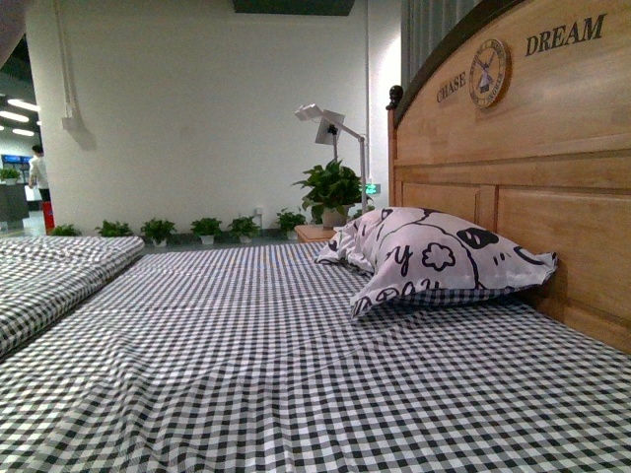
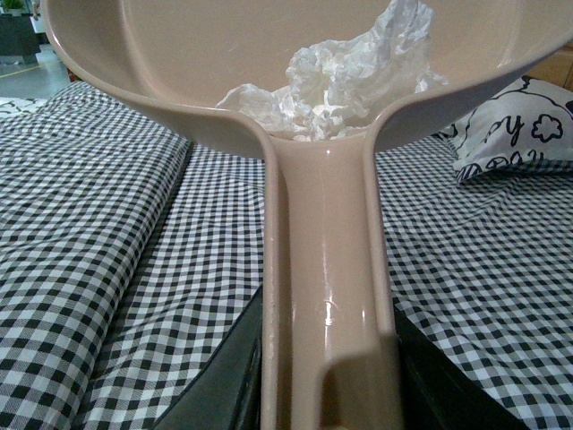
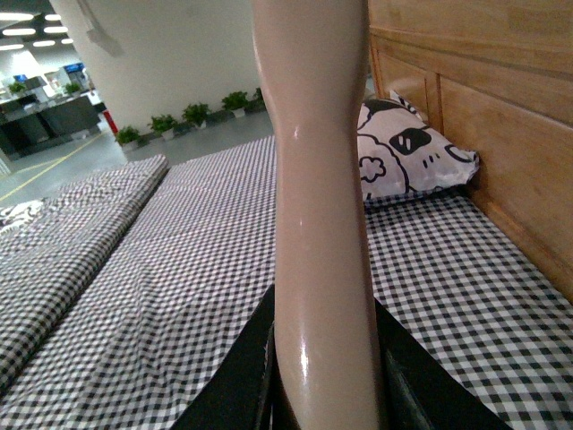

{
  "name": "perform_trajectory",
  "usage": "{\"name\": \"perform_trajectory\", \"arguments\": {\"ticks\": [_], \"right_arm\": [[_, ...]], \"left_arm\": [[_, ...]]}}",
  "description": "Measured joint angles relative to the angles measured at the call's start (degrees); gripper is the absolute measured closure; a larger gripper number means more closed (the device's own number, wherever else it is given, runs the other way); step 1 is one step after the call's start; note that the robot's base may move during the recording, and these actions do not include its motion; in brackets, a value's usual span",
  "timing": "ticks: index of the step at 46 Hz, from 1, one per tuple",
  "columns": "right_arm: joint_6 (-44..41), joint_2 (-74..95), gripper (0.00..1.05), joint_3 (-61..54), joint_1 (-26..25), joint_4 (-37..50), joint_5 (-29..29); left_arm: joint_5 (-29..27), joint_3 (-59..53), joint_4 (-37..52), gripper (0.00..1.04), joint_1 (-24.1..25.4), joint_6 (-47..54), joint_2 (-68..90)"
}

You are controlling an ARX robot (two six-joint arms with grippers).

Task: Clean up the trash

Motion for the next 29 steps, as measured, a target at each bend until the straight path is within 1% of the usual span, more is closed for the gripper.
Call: {"name": "perform_trajectory", "arguments": {"ticks": [29], "right_arm": [[0.00,0.00,0.84,0.00,0.00,0.00,0.00]], "left_arm": [[0.00,0.00,0.00,0.78,0.00,-0.02,0.00]]}}
